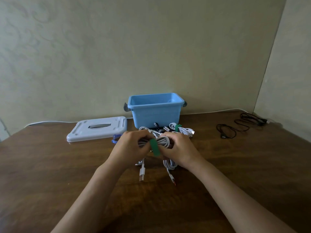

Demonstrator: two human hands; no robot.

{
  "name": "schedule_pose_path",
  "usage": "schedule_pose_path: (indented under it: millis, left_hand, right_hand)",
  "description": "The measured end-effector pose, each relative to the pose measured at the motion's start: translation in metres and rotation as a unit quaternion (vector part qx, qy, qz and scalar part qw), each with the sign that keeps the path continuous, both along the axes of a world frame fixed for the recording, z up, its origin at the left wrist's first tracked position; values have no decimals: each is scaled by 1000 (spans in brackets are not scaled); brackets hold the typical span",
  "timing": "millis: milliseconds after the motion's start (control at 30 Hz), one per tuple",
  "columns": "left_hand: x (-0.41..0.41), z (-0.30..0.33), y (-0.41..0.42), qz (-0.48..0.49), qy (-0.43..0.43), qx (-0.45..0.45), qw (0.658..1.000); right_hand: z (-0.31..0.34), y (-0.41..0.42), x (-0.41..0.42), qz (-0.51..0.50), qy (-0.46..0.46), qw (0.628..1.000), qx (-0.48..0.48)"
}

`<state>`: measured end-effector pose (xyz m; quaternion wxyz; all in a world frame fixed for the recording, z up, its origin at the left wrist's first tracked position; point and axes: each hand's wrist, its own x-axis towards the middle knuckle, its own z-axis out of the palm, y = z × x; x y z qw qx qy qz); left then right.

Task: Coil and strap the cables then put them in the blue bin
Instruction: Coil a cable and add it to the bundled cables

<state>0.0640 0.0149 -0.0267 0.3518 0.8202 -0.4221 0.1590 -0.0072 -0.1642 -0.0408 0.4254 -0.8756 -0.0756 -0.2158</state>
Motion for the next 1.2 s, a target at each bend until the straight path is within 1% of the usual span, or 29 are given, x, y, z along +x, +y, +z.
schedule_pose_path:
  millis: [133,267,467,567,700,1000,1200]
  left_hand:
    - [-1,2,1,-3,30,0,1000]
    - [2,3,2,16,59,-28,998]
    - [3,5,2,14,81,-19,996]
    - [3,4,2,14,66,-8,998]
    - [0,2,1,2,25,-4,1000]
    - [-3,6,0,-18,-53,-11,998]
    - [-1,4,1,-32,-112,12,993]
  right_hand:
    - [1,-3,1,7,-3,1000,-20]
    - [1,-4,0,52,7,999,2]
    - [-1,-1,0,29,-67,997,-13]
    - [0,-2,-1,24,-49,998,-7]
    - [0,-6,0,8,-19,1000,3]
    - [1,-11,1,0,30,995,96]
    - [-1,-9,0,11,51,984,172]
